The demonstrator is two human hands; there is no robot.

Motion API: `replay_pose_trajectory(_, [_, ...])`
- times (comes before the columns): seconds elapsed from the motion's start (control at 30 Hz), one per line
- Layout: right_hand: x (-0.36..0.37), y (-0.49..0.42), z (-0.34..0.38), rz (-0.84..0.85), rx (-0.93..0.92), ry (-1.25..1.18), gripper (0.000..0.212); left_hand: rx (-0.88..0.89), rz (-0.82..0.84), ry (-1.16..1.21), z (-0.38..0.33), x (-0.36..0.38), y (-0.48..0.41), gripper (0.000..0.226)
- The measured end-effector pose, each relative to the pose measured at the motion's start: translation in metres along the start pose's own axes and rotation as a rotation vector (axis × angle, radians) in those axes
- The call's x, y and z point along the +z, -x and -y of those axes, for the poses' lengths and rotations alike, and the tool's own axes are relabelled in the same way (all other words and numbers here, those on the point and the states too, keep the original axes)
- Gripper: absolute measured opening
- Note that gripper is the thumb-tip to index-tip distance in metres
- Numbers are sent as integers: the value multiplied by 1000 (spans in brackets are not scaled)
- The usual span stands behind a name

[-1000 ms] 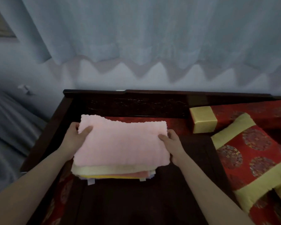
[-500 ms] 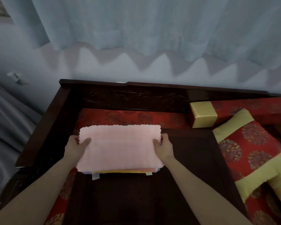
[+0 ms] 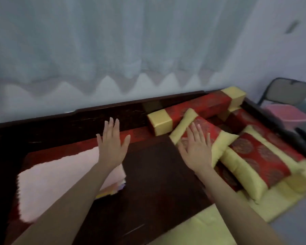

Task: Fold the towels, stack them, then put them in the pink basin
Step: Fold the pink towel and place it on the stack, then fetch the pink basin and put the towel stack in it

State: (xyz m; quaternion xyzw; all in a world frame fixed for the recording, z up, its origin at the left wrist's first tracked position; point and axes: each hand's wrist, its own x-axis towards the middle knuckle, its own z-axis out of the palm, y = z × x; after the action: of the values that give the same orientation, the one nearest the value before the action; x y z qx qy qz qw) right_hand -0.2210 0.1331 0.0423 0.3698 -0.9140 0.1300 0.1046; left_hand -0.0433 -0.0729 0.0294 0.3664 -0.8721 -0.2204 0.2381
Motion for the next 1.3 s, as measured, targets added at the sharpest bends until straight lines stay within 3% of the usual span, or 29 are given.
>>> replay_pose_trajectory(0.17, [-87,37,-161,9,276,50,76,213,202,61,-141,48,-6,68])
replay_pose_trajectory(0.4, [-179,158,-373,41,475,98,63,476,412,137,-339,146,60,66])
replay_pose_trajectory(0.67, [-234,268,-574,55,650,119,65,577,523,15,-543,275,153,71])
replay_pose_trajectory(0.93, [-244,262,-723,29,668,137,62,854,368,-326,-686,363,167,69])
replay_pose_trajectory(1.3, [-229,163,-975,50,627,46,61,702,438,-168,-859,550,117,68])
